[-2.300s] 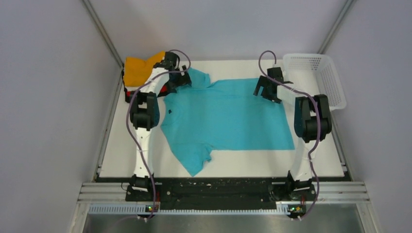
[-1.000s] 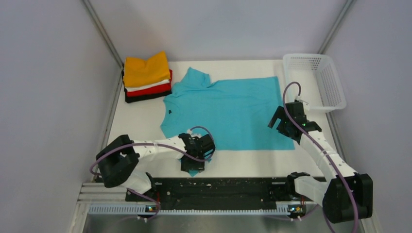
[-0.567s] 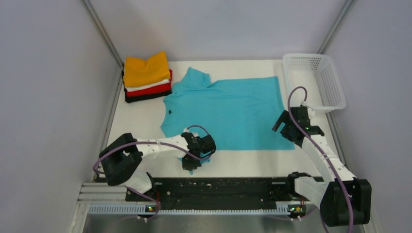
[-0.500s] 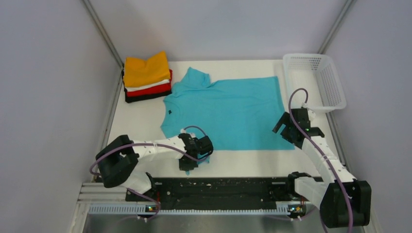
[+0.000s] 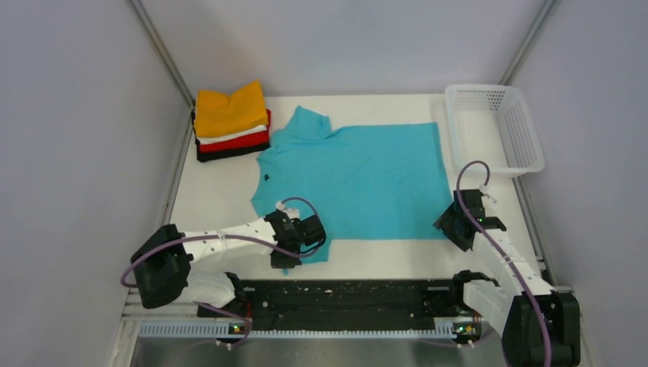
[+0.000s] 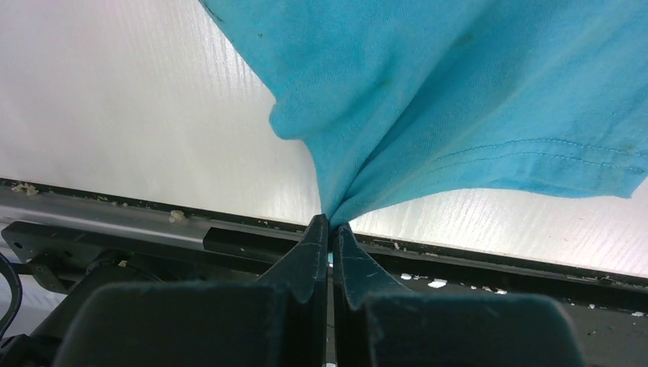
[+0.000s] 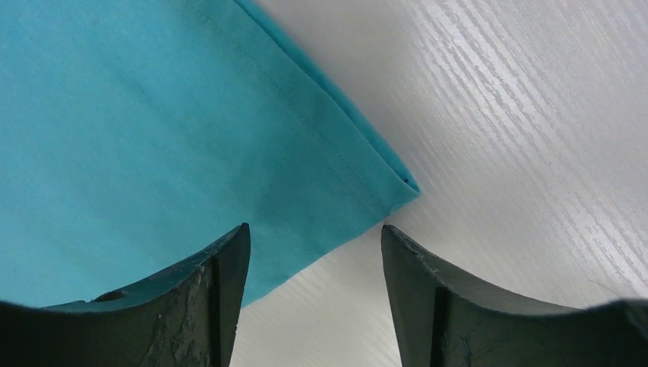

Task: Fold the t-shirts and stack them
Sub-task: Grab the side of the flattened tshirt closest away from the robot with both arms

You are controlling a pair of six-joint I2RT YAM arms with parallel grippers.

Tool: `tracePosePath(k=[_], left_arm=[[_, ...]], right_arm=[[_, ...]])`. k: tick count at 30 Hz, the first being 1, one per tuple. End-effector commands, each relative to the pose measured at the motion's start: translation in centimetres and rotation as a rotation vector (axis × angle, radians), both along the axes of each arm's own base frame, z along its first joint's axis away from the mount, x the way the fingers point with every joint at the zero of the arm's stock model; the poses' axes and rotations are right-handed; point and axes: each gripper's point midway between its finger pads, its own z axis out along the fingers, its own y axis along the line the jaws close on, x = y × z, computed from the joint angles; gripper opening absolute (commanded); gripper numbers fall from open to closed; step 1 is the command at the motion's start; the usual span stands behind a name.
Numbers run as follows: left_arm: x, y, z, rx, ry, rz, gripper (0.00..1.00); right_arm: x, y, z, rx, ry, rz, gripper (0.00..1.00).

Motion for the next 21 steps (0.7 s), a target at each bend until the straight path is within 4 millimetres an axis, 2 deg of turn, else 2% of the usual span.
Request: tracePosePath(k=[1,5,7,11,17,21], left_arm=[[0.3,0.3,1.1,-0.017,-0.03,-0.015,0.0],[0.5,-0.2,1.3,-0.058,-0.046,-0.006,0.0],[0.7,-0.2,1.5,-0.065,-0.056,-0.001,0.0],[1.2,-0.7,2.3,-0.089,-0.07,-0.013,0.0],[2.5,-1.9,3.5,-0.156,-0.103,-0.026,0.0],[4.3,-2.9,4.5,-0.227,-0.132,-0.029,0.0]], right_arm=[[-0.3,-0.8,-0.3,-0.014,-0.021,-0.055,0.61],[-0.1,-0.8,-0.3,-0.013,-0.036,-0.066,0.49],[0.1,-0.8,-0.2,-0.014,-0.048,-0.068,0.36],[0.5,-0.7,0.3,-0.009,-0.075,-0.061,0.02],[0.8,-1.6,1.1,-0.064,-0.092,-0.049,0.0],[2.1,-1.4,2.1,-0.073,-0.125,-0.005,0.0]])
